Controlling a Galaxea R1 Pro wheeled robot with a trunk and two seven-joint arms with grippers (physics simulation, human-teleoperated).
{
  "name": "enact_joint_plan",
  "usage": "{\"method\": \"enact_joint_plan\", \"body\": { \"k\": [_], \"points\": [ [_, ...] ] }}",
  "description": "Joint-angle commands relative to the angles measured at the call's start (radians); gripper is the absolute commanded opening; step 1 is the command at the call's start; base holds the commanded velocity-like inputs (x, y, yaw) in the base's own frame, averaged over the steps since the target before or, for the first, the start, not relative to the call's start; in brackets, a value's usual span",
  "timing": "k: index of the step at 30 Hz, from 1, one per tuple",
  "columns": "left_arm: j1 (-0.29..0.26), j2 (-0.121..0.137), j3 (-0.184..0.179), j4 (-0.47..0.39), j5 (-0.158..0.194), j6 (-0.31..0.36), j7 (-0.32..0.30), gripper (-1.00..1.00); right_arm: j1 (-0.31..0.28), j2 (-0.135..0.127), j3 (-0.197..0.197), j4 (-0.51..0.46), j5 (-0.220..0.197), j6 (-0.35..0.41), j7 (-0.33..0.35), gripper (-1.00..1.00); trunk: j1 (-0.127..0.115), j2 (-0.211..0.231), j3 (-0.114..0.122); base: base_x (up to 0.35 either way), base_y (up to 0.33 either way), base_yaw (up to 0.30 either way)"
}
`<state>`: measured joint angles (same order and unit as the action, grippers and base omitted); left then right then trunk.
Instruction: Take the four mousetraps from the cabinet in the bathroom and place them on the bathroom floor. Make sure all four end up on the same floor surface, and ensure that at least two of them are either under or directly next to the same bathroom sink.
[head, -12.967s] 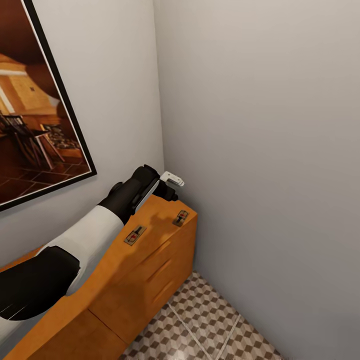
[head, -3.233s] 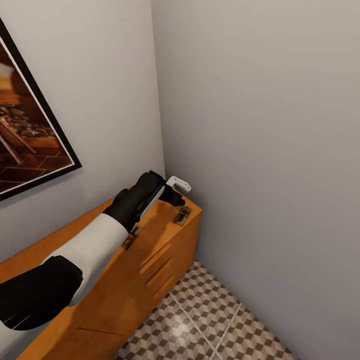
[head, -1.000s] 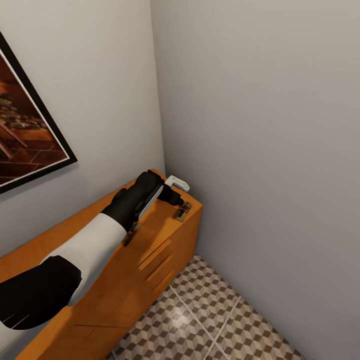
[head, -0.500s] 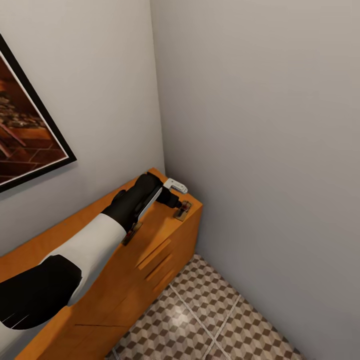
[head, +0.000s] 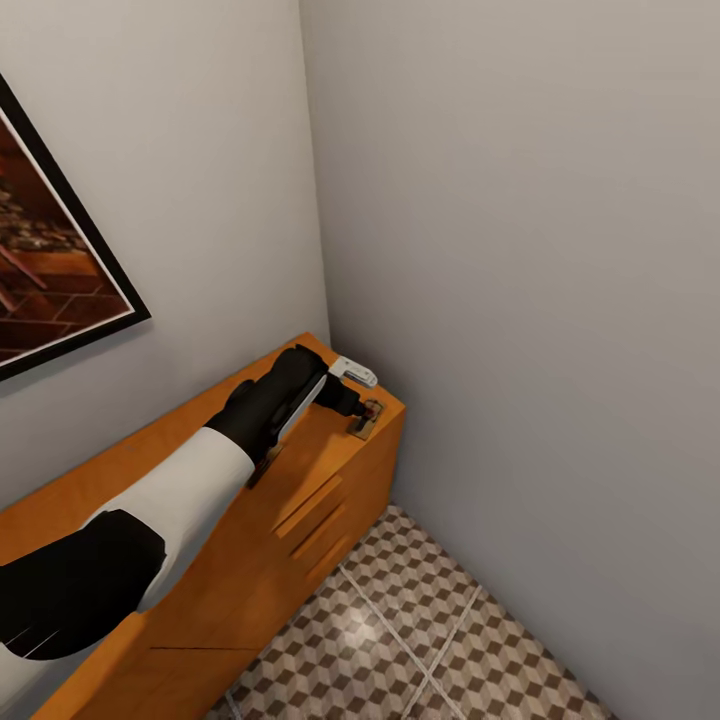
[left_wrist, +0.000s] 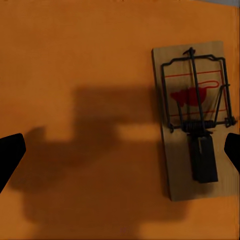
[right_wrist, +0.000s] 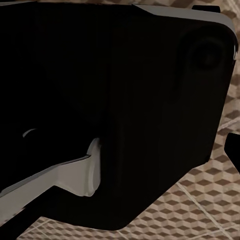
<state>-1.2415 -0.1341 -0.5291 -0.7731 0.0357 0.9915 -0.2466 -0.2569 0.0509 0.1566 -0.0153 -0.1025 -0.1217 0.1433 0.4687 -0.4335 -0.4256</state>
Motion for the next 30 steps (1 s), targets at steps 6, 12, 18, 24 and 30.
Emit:
{"method": "enact_joint_plan", "body": {
  "k": [6,12,18,24,30],
  "points": [
    [-0.001,-0.009,-0.002,-0.001,0.005,0.003,-0.001,1.0,-0.001,-0.003,0.008,0.001,-0.01,-0.005,0.0,1.0,0.0,-0.002,-0.002,0.0,0.0,0.0],
    [-0.001,-0.014,-0.003,-0.002,0.006,0.002,-0.002,1.0,-0.001,-0.002,0.008,0.002,-0.01,-0.006,-0.002,1.0,0.0,-0.002,-0.002,0.0,0.0,0.0],
    [-0.001,-0.016,-0.003,-0.003,0.006,0.002,-0.003,1.0,-0.001,-0.001,0.008,0.002,-0.01,-0.008,-0.002,1.0,0.0,-0.002,-0.002,0.0,0.0,0.0],
    [-0.001,-0.016,-0.003,-0.013,0.006,0.002,-0.003,1.0,-0.001,0.0,0.008,0.001,-0.01,-0.009,-0.002,1.0,0.0,-0.002,-0.002,0.0,0.0,0.0],
    [-0.001,-0.017,-0.004,-0.018,0.006,0.002,-0.003,1.0,-0.001,0.0,0.008,0.001,-0.01,-0.009,-0.002,1.0,0.0,-0.002,-0.002,0.0,0.0,0.0]
  ]
}}
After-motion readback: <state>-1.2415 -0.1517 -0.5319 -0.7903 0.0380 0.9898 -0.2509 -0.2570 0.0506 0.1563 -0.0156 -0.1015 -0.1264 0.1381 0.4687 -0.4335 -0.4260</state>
